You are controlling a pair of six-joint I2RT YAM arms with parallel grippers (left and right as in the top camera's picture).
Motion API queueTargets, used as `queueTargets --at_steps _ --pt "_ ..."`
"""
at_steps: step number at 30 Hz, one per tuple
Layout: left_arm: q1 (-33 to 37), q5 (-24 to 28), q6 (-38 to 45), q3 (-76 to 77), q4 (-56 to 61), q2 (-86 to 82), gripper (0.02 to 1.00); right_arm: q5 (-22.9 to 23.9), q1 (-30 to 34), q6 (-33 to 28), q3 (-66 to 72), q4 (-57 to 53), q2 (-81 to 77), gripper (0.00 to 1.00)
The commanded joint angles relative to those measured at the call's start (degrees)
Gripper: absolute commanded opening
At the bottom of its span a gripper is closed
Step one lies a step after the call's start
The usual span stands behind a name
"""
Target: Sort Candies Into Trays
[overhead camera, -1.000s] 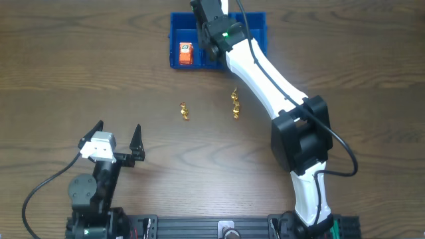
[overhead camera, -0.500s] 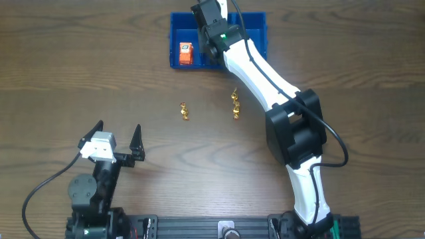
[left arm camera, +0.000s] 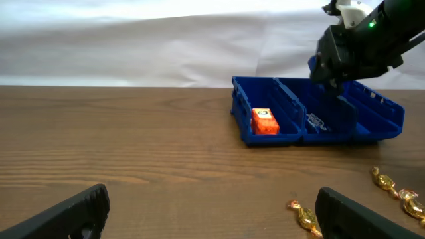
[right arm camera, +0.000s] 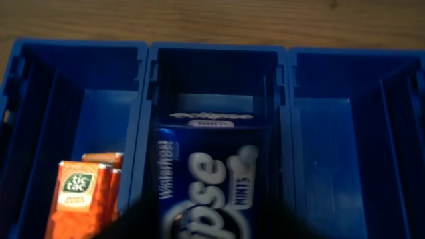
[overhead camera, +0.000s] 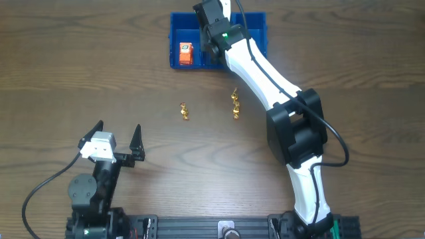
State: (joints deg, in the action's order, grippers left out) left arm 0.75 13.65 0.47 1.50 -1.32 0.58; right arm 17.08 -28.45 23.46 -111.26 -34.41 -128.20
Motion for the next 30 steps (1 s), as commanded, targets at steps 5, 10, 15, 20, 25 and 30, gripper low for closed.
queueTargets --at_steps 5,10,15,20,25,30 --pt "0.3 1.0 0.8 -1.2 -1.8 -0.4 0.998 0.4 0.5 0.5 -0.4 0.0 0.2 1.000" --pt "0.3 1.0 0.8 -1.2 -1.8 -0.4 0.996 0.4 0.2 0.5 -6.5 -7.8 0.5 1.000" --pt "0.3 1.0 0.8 -1.2 -1.8 -0.4 0.998 0.3 -3.3 2.2 -13.9 -19.2 3.1 1.000" --pt "0.3 1.0 0.8 -1.2 -1.8 -0.4 0.996 -5.3 -9.7 5.6 -15.5 -30.9 4.9 1.000" --pt "0.3 1.0 0.8 -1.2 -1.8 -0.4 0.998 -7.1 -14.6 10.9 -10.0 -32.5 3.5 1.000" --pt "0.3 1.0 0.8 -1.2 -1.8 -0.4 0.998 -9.6 -16.6 15.2 -3.8 -31.1 0.5 1.000"
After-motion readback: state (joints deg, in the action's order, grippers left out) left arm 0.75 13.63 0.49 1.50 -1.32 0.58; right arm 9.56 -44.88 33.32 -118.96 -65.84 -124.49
